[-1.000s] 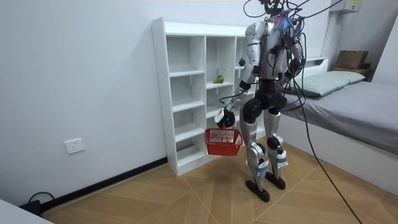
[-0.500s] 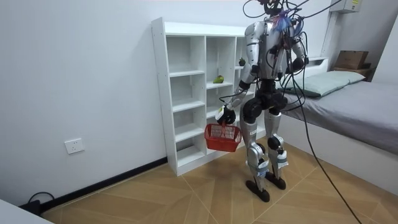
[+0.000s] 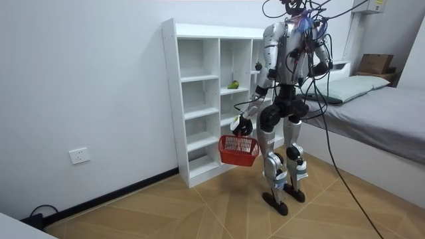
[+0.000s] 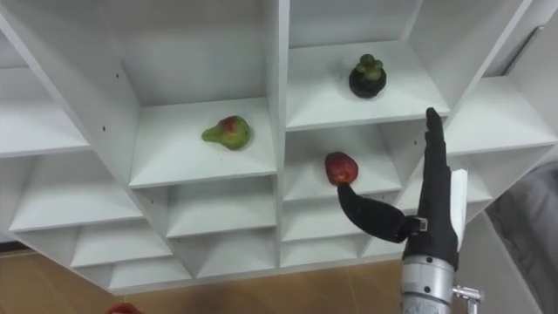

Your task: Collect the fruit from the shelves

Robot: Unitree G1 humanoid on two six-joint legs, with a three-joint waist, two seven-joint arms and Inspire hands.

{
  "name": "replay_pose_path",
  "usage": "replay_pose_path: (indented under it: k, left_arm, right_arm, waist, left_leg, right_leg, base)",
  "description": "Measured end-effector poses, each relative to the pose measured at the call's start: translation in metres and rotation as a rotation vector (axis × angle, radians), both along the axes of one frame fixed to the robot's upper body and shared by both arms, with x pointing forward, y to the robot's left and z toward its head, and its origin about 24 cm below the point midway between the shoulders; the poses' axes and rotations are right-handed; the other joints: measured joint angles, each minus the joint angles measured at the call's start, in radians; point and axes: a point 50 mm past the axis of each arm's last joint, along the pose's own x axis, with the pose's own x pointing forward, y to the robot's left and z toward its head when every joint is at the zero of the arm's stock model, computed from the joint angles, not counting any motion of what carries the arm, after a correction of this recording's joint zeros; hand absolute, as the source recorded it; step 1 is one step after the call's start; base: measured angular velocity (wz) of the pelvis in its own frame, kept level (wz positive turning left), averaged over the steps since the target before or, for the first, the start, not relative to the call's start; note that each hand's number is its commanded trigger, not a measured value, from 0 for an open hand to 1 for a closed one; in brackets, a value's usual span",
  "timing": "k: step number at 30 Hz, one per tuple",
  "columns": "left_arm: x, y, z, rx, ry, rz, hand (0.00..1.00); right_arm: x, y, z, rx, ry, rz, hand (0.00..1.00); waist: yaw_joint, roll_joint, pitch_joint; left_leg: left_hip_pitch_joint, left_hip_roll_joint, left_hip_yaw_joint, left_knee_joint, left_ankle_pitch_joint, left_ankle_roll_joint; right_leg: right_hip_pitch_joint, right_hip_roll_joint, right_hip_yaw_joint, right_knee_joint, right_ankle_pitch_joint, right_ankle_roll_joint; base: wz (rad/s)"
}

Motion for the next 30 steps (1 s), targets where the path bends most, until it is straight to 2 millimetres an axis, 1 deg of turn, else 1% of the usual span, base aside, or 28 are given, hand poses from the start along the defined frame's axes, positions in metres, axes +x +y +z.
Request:
replay_pose_path:
  k: [5,9,12,14,20,22,23,25,30]
  left_arm:
    - [0.0,0.0,-0.001,-0.016,0.017,-0.006,1.0]
    - [0.0,0.0,0.0,-0.021,0.019,-0.008,1.0]
    - [0.004,0.0,0.0,-0.022,0.012,-0.012,1.0]
    - [0.007,0.001,0.001,-0.021,0.004,-0.01,1.0]
    - [0.008,0.004,0.001,-0.01,0.007,0.0,1.0]
    - [0.01,0.004,0.001,-0.007,0.006,0.002,1.0]
    - [0.01,0.004,0.001,-0.005,0.008,0.002,1.0]
    - [0.01,0.005,0.001,-0.003,0.015,0.001,1.0]
    - [0.012,0.007,0.003,0.003,0.029,-0.014,1.0]
  right_arm:
    - [0.002,0.002,0.005,-0.05,-0.034,0.007,0.0]
    - [0.012,0.002,0.015,-0.078,-0.083,0.032,0.0]
    - [0.019,0.003,0.023,-0.089,-0.129,0.04,0.0]
    - [0.022,0.001,0.025,-0.097,-0.143,0.035,0.0]
    - [0.027,0.001,0.028,-0.099,-0.16,0.04,0.0]
    - [0.03,0.0,0.027,-0.089,-0.155,0.038,0.0]
    - [0.031,-0.002,0.026,-0.089,-0.149,0.03,0.0]
    - [0.034,-0.006,0.026,-0.099,-0.149,0.013,0.0]
    - [0.042,-0.02,0.038,-0.124,-0.197,-0.047,0.0]
  waist:
    - [0.026,-0.008,0.0005]
    - [0.027,-0.012,0.003]
    - [0.028,-0.019,0.0028]
    - [0.046,-0.024,0.0027]
    - [0.047,-0.031,0.0052]
    - [0.047,-0.034,0.0072]
    - [0.043,-0.037,0.0077]
    - [0.042,-0.039,0.0098]
    - [0.042,-0.041,0.0117]
  left_leg:
    - [-0.001,0.0,-0.003,0.0,0.0,0.0]
    - [-0.003,0.0,-0.007,0.001,0.0,0.0]
    - [-0.004,0.0,-0.012,0.002,0.001,-0.001]
    - [-0.006,0.0,-0.013,0.004,0.001,-0.001]
    - [-0.008,0.0,-0.017,0.005,0.001,-0.001]
    - [-0.01,0.0,-0.021,0.006,0.001,-0.001]
    - [-0.013,-0.001,-0.027,0.008,0.001,-0.001]
    - [-0.014,-0.001,-0.03,0.009,0.001,-0.001]
    - [-0.015,-0.002,-0.032,0.009,0.001,-0.001]
  right_leg:
    - [0.0,0.0,-0.001,-0.003,0.0,0.0]
    - [0.0,0.0,-0.001,-0.004,0.0,0.0]
    - [0.0,0.0,-0.001,-0.005,0.0,0.0]
    - [0.0,0.0,-0.002,-0.005,0.0,0.0]
    - [0.001,0.0,-0.003,-0.005,0.0,0.0]
    - [0.001,-0.002,-0.016,-0.005,0.0,0.0]
    - [0.001,-0.003,-0.032,-0.005,0.0,0.0]
    - [0.001,-0.003,-0.032,-0.006,0.0,0.0]
    - [0.001,-0.003,-0.032,-0.006,0.0,0.0]
  base:
    - [0.0]
    - [0.02]
    - [0.05]
    - [0.02]
    - [0.01]
    - [0.07]
    - [0.12]
    - [0.07]
    - [0.0]
